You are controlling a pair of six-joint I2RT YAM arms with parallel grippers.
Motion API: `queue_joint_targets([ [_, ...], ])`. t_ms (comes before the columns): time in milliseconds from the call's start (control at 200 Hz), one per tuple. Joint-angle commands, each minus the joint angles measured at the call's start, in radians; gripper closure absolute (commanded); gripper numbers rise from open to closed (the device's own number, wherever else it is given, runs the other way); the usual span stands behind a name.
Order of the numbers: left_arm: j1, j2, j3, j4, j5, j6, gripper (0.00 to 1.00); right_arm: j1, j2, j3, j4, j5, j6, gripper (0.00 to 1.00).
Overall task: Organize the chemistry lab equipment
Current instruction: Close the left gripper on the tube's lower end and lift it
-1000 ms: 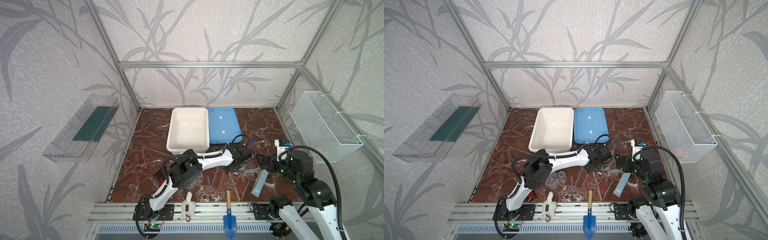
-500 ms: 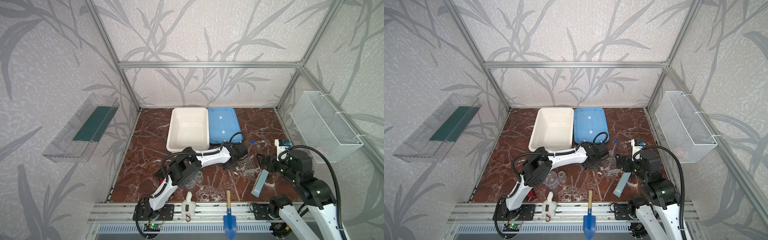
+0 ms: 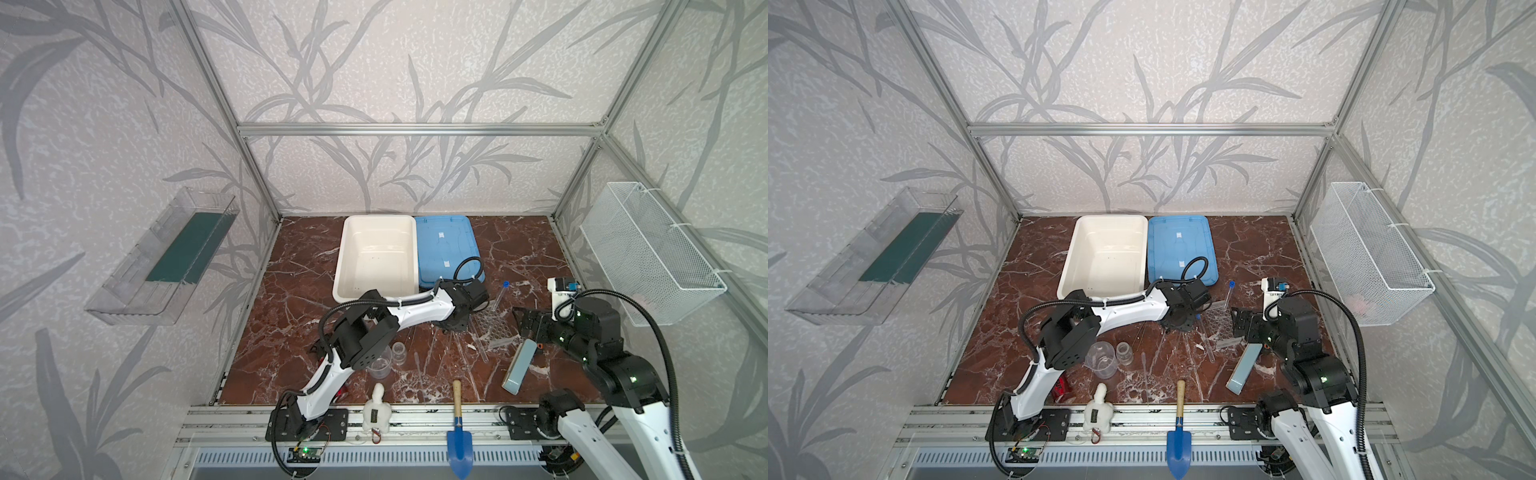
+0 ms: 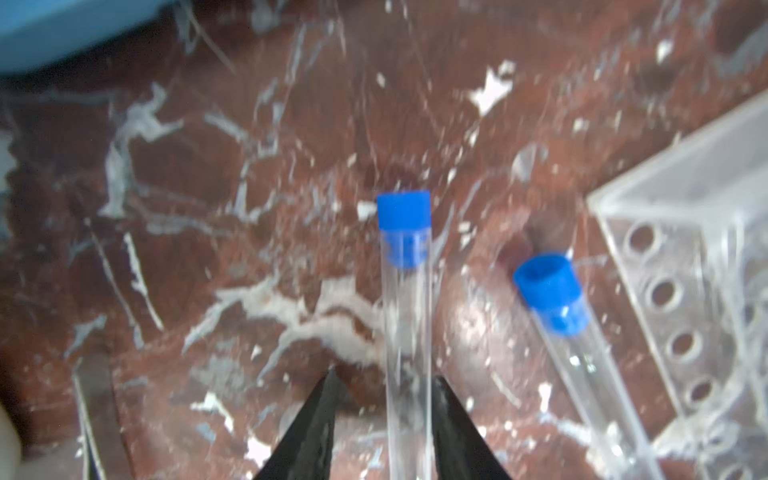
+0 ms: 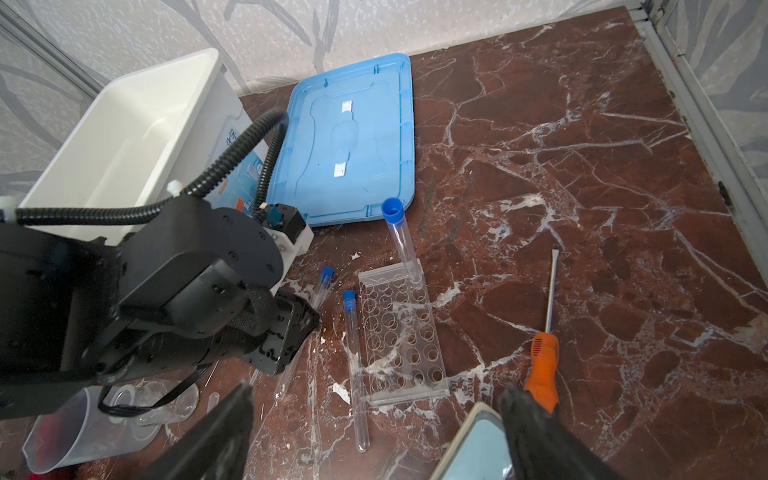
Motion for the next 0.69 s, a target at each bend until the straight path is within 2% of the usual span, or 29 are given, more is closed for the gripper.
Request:
queue_joint_targets([
  [0,-0.031,-0.076,-0.096,-0.056,0.053,-0.010,0.61,-0.001,0.002,-0.012,0.007,-0.001,-0.014,0.09],
  [125,-0.053,-0.111,-0.152,-0.050,0.085,-0.011,0.64,-0.002,0.008,-0.014,0.011,0.000,-0.014,0.08],
  [225,-0.057,-0.120,-0.184,-0.016,0.157,-0.034,0.65,-0.002,0.008,-0.014,0.009,0.001,-0.014,0.09],
  [380,-0.067,-0.106,-0.165,-0.072,0.086,-0.022,0.69,-0.002,0.005,-0.014,0.009,0.006,-0.014,0.09],
  [690,-0.066,-0.076,-0.128,-0.090,0.034,0.015,0.73,-0.002,0.011,-0.015,0.011,0.007,-0.014,0.09],
])
